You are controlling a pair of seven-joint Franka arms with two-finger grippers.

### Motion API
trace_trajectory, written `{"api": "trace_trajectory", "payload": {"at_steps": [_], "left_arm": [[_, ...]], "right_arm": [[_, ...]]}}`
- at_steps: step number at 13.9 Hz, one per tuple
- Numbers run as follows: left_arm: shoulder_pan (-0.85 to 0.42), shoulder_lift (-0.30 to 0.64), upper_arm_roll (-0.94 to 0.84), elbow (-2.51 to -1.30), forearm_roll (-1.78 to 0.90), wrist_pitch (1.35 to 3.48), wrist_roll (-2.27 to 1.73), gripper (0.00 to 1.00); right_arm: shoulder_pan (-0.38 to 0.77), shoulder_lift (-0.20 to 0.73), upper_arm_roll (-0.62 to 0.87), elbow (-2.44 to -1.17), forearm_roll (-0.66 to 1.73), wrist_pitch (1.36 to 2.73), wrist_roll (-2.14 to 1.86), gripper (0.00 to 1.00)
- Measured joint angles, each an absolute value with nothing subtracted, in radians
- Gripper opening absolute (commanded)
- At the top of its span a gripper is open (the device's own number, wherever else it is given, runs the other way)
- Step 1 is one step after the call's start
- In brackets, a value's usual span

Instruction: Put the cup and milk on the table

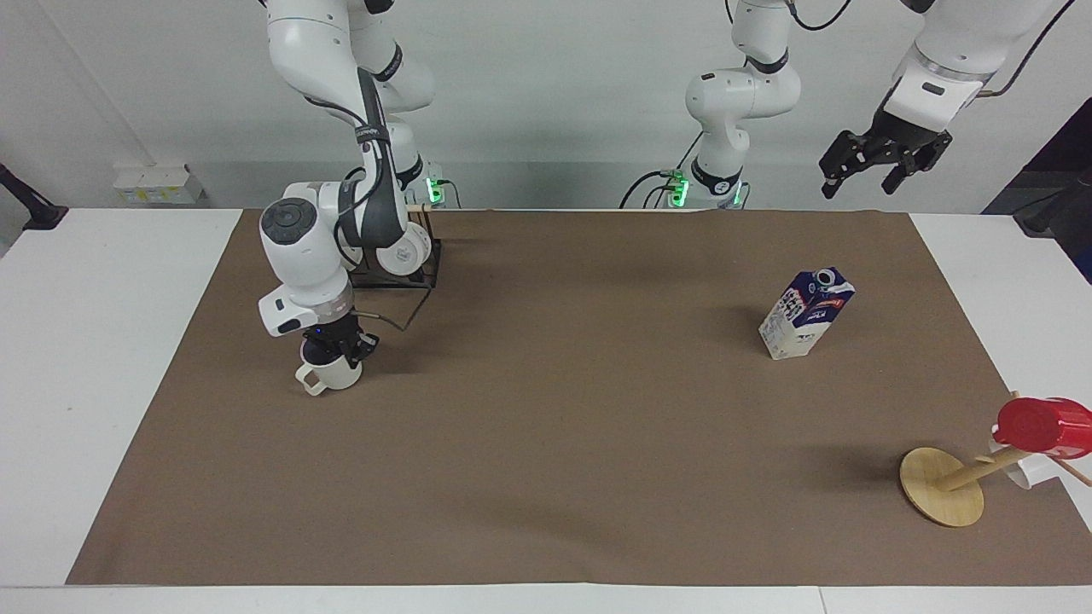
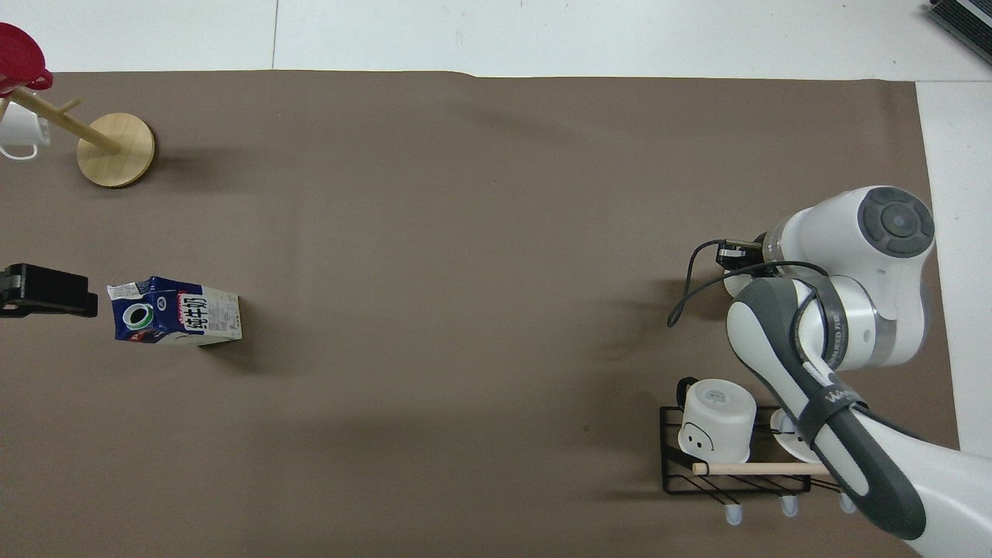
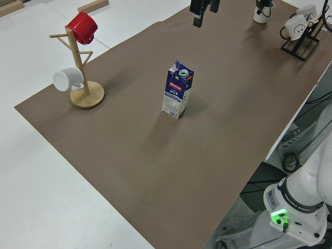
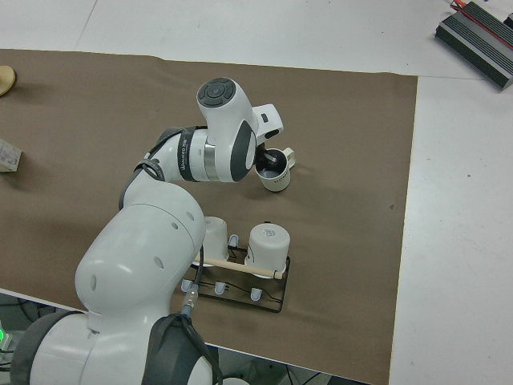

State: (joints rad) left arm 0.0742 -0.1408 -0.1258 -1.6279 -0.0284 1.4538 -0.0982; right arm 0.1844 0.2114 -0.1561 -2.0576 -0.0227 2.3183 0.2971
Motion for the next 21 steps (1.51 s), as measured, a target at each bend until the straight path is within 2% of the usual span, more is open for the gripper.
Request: {"api": "trace_trajectory", "payload": {"at_steps": [9, 21], "left_arm": [[0.075, -0.141, -0.122, -1.628, -0.028, 1.46, -0.098, 1.0], [0.076, -0.141, -0.122, -1.628, -0.028, 1.461, -0.098, 1.0]], "right_arm": [[0.185, 0.206, -0.152, -1.926, 0.036, 2.211, 0.296, 0.0], [0.191, 0.038, -0.151, -1.7, 0.033, 1.735, 0.273, 0.0]]}}
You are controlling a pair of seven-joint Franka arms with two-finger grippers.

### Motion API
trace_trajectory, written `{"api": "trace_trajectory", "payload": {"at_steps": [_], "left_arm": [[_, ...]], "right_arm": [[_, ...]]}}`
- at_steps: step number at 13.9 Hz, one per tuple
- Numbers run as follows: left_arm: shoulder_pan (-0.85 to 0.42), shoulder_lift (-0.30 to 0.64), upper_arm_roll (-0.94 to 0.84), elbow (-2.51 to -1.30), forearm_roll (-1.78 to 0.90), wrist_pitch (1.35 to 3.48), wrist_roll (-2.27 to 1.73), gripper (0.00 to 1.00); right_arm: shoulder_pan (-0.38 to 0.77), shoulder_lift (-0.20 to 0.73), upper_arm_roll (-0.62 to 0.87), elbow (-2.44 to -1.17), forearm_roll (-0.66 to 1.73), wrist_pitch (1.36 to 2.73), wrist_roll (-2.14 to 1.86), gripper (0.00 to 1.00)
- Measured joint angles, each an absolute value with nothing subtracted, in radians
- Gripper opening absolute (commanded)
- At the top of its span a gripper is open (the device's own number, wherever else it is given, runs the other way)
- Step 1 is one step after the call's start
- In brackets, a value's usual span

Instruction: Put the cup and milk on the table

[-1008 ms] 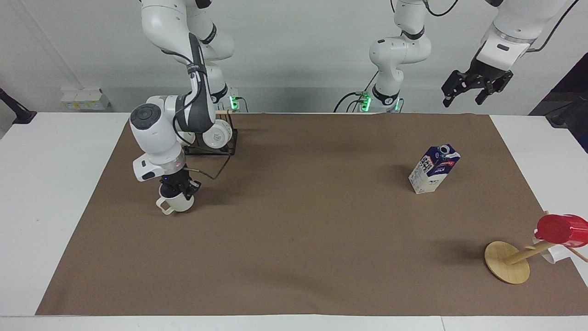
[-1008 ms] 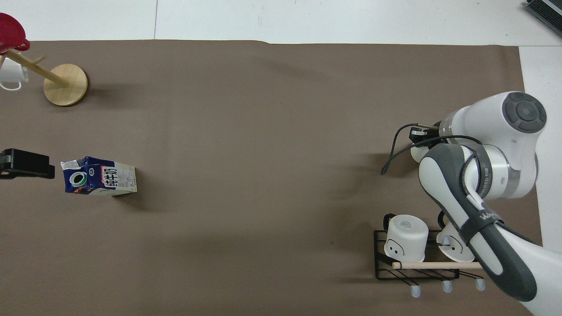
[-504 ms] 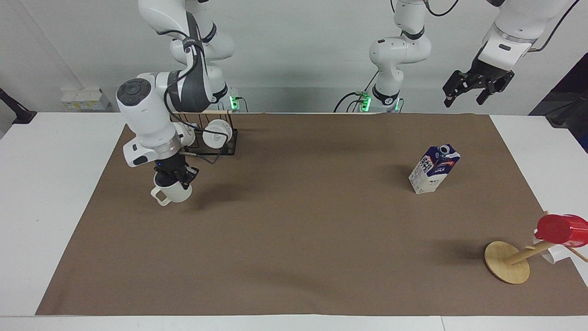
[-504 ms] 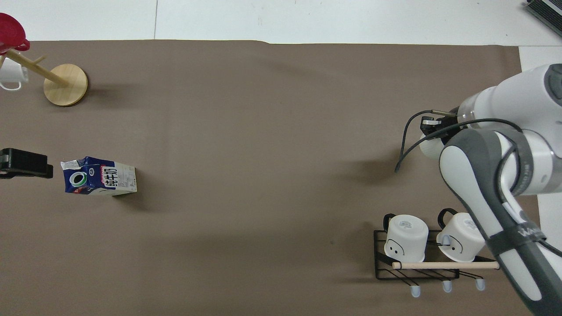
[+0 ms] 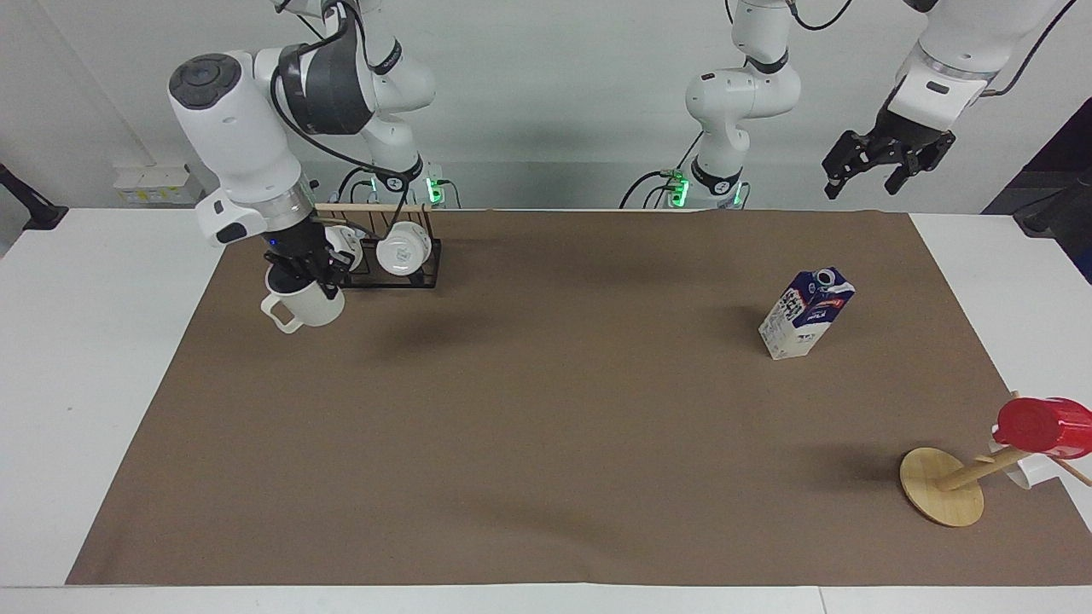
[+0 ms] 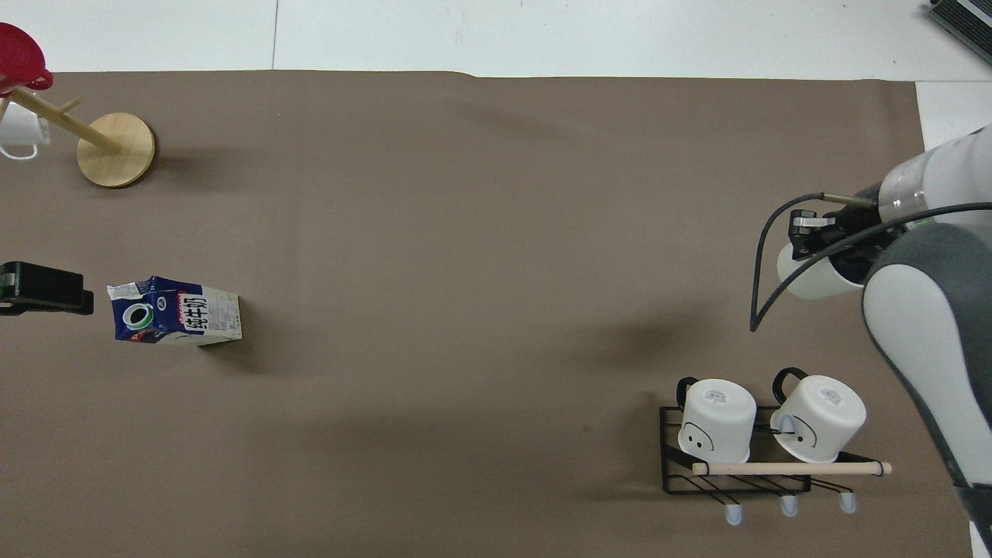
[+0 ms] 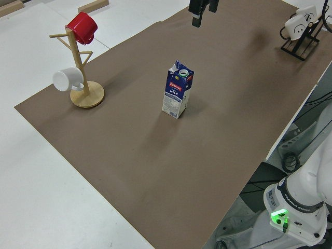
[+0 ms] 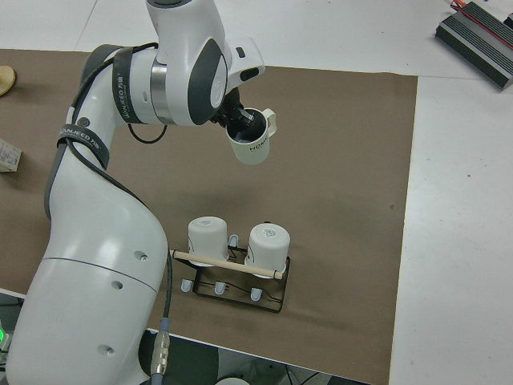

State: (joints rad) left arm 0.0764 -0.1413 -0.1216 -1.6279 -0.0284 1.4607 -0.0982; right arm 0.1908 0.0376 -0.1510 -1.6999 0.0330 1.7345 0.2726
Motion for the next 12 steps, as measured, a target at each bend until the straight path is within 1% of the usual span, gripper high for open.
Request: {"api": "trace_trajectory", "payload": {"at_steps": [3, 7, 12], "left_arm": [[0.076, -0.141, -0.122, -1.628, -0.028, 1.461, -0.098, 1.0], [0.077, -0.141, -0.122, -1.628, -0.028, 1.461, -0.098, 1.0], [0.077, -0.141, -0.122, -1.628, -0.028, 1.461, -0.098, 1.0]], "right_arm": [[0.194, 0.017, -0.148, -1.677, 0.027, 1.707, 0.273, 0.0], [0.249, 0.02, -0.141, -1.676, 0.014, 1.721, 0.298, 0.0], [0.381, 0.077, -0.135, -1.678, -0.012, 1.804, 0.465, 0.0]]}}
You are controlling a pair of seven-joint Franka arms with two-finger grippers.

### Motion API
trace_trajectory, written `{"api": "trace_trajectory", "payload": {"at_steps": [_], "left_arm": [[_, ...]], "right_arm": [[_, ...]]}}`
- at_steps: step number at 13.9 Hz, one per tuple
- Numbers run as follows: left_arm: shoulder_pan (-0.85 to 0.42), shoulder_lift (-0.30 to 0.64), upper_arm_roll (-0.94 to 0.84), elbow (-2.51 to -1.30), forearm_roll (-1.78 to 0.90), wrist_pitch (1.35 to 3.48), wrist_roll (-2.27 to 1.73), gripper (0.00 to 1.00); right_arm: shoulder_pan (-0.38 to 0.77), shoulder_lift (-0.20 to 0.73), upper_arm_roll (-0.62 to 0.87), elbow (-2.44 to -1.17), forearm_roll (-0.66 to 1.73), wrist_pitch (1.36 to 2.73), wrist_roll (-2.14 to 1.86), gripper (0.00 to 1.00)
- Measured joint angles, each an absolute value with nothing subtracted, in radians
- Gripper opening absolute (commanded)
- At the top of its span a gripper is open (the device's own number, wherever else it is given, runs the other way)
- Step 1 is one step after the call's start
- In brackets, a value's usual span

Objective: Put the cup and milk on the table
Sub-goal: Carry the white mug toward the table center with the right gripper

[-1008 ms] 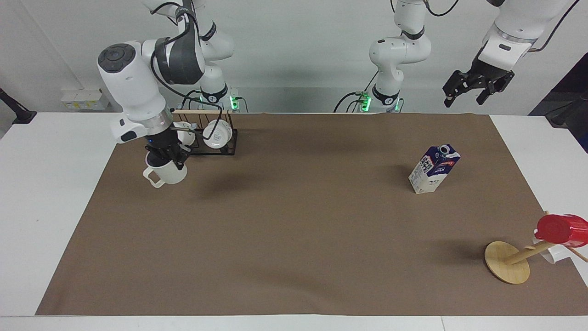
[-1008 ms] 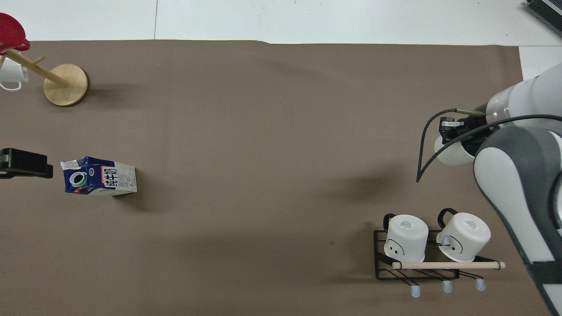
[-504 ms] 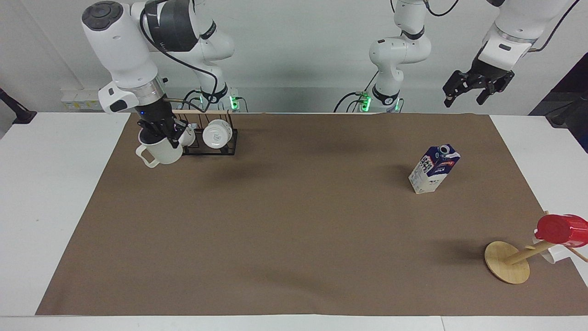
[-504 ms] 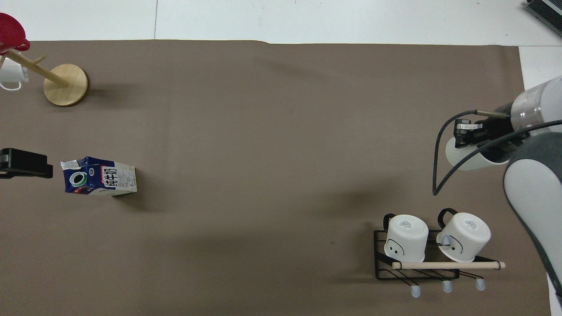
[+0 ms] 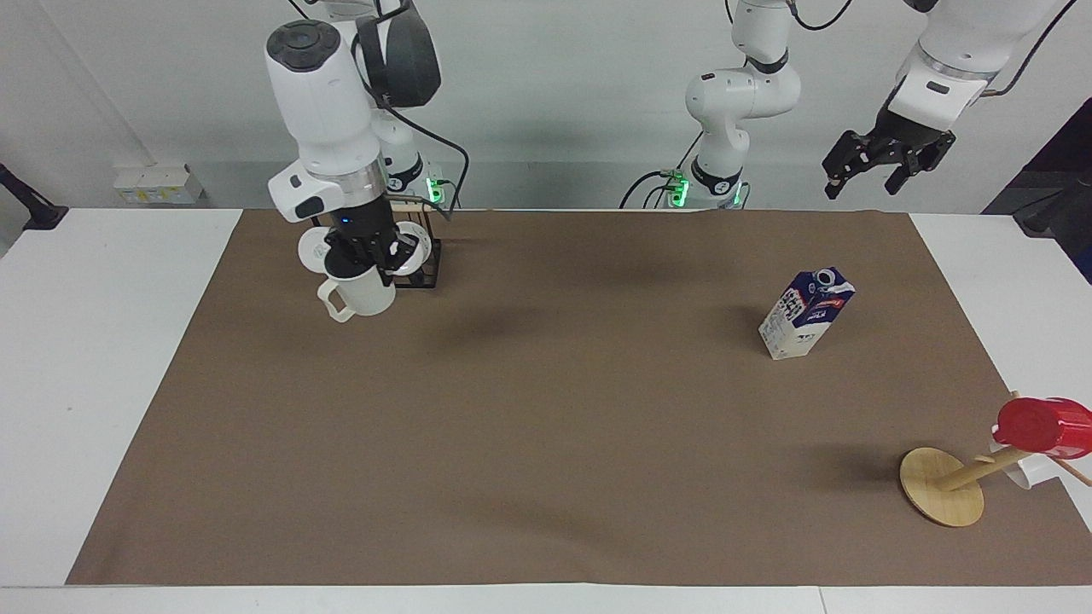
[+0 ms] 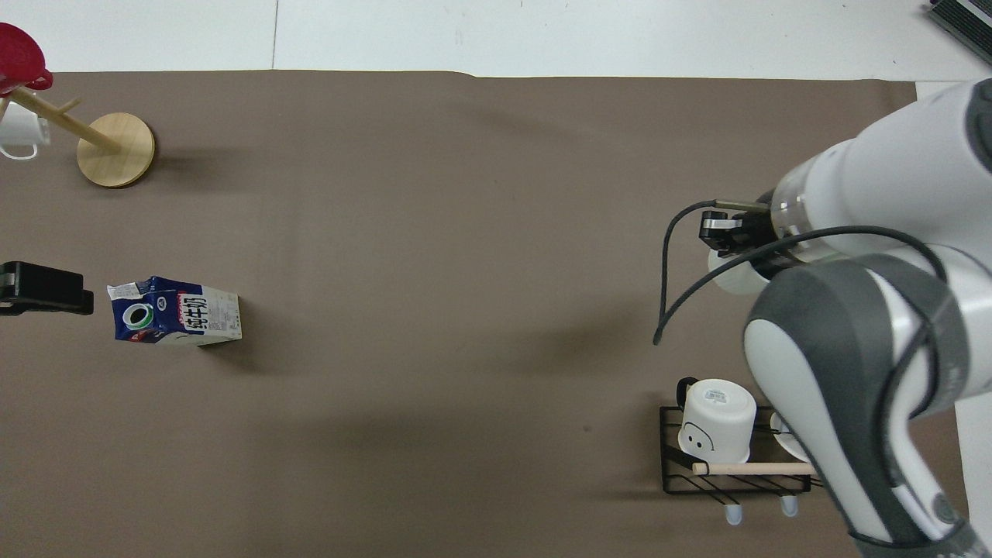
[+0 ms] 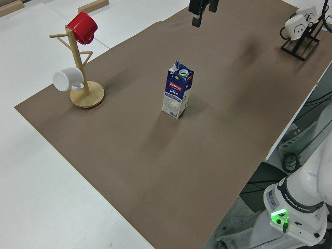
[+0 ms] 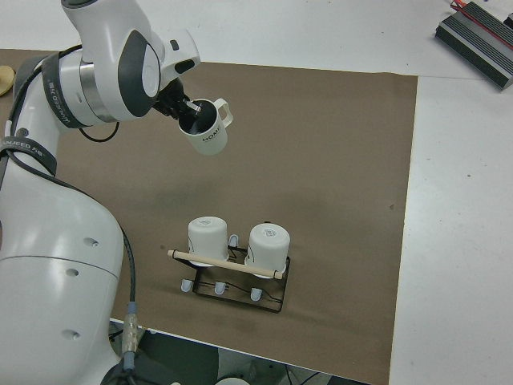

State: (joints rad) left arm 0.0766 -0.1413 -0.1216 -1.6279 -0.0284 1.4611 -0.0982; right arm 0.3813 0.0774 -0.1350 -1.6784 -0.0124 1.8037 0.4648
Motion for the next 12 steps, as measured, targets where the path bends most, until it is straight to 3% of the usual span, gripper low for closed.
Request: {"api": "trace_trajectory", "payload": {"at_steps": [4, 12], "left_arm": [[0.077, -0.141, -0.122, -1.628, -0.028, 1.461, -0.098, 1.0], [0.085, -0.141, -0.122, -1.628, -0.028, 1.461, -0.098, 1.0]], "right_arm": [[0.502, 0.159, -0.131, -1.679, -0.025, 1.903, 0.657, 0.0], [0.634, 0.24, -0.129, -1.679, -0.026, 2.007, 0.849, 0.0]]}}
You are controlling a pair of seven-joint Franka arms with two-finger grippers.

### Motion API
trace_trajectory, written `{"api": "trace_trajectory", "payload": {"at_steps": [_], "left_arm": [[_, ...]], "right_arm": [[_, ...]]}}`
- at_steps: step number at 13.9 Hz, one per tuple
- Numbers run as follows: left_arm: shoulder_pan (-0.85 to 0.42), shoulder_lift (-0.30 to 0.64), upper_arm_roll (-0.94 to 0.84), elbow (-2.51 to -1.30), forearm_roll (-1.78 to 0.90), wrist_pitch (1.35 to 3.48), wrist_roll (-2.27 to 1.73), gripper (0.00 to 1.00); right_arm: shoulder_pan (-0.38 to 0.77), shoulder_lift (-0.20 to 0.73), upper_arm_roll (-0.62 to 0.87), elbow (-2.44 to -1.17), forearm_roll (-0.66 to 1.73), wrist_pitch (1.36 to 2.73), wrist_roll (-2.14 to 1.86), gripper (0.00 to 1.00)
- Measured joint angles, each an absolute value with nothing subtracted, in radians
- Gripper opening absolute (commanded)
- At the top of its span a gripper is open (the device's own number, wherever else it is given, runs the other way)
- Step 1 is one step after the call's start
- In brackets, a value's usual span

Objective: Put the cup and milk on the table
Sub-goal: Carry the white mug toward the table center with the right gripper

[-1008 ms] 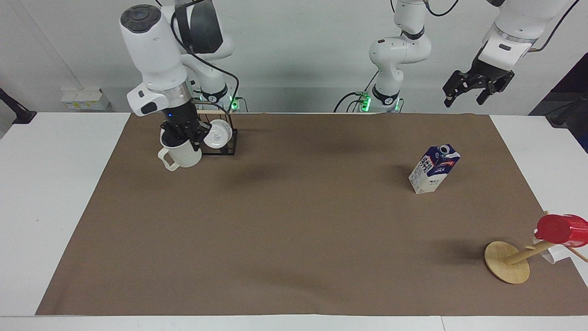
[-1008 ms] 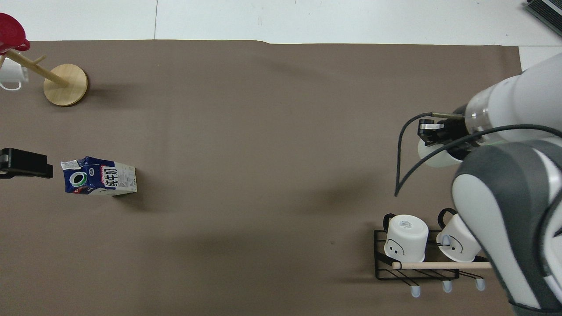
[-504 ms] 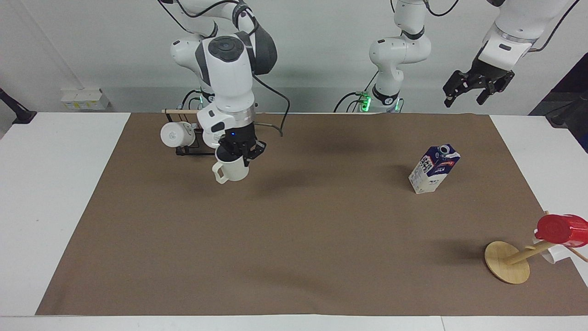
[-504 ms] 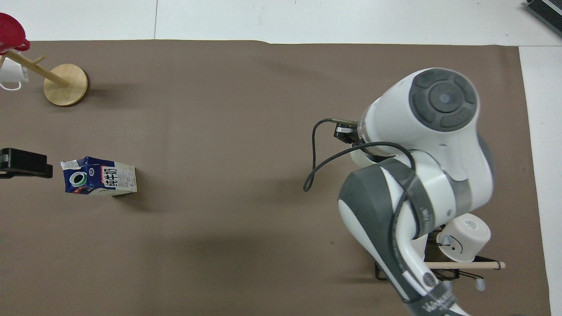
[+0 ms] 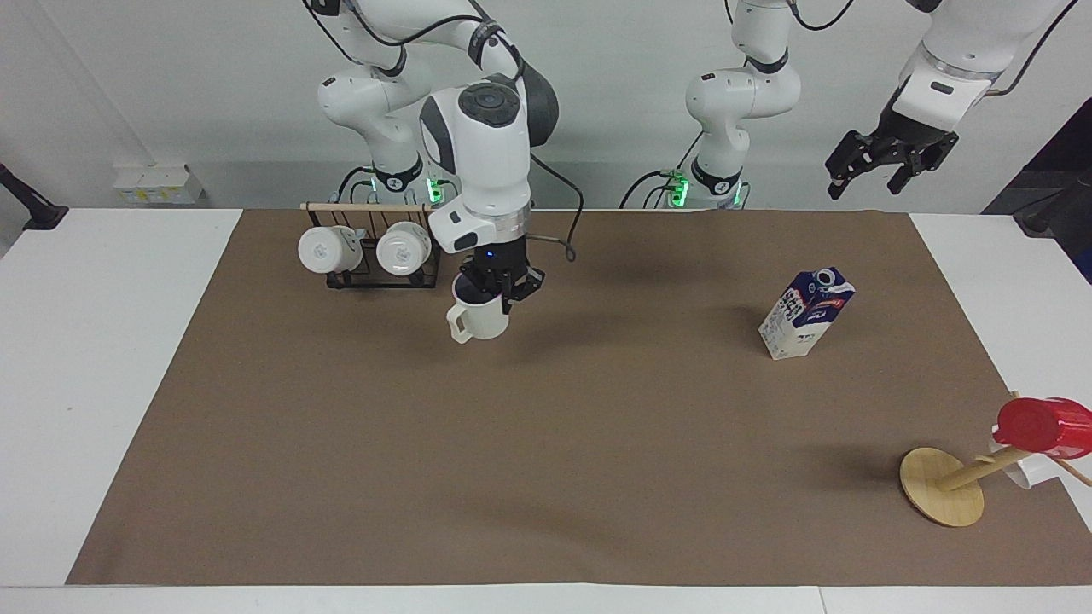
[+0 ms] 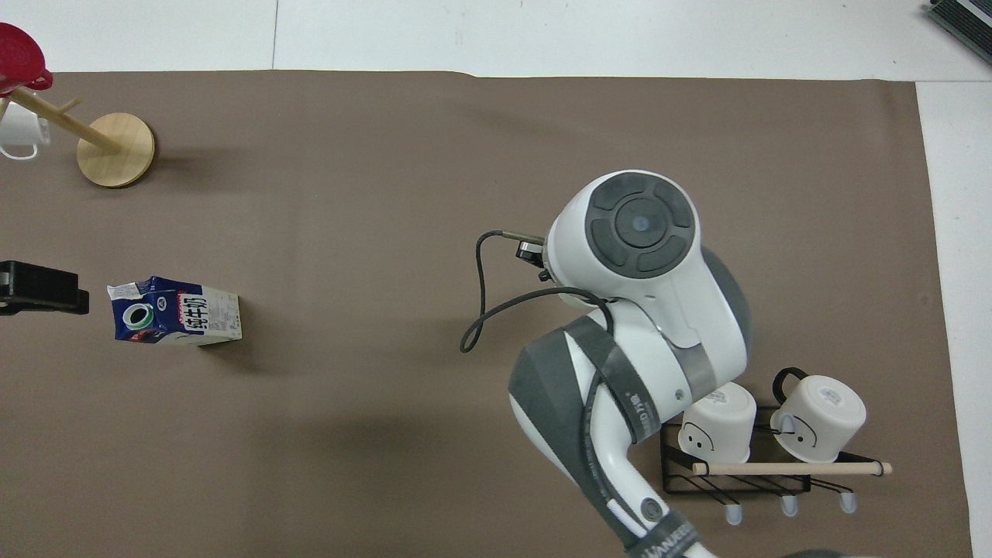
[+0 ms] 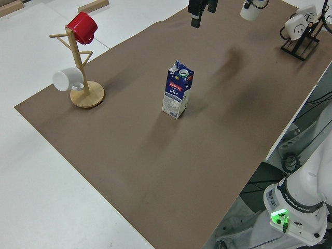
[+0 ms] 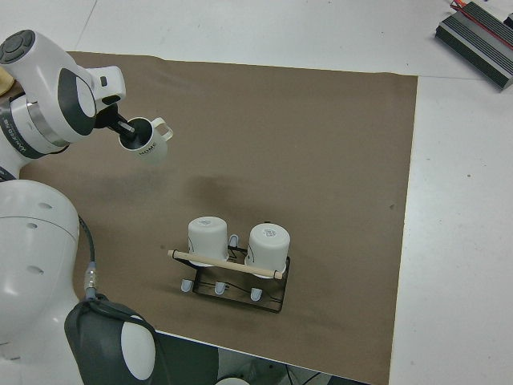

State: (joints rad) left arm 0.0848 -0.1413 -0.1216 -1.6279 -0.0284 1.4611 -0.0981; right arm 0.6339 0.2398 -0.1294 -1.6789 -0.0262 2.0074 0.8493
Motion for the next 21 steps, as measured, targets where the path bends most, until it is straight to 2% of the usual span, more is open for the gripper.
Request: {"api": "trace_trajectory", "payload": {"at_steps": [10, 21], "left_arm": [[0.087, -0.141, -0.121, -1.629, -0.028, 1.461, -0.098, 1.0], [0.088, -0.141, -0.12, -1.629, -0.028, 1.461, -0.098, 1.0]], "right_arm": [[0.747, 0.407, -0.129, -1.678, -0.087, 2.249, 1.061, 0.0], [0.757, 0.475, -0.129, -1.678, -0.11, 2.349, 1.111, 0.0]]}}
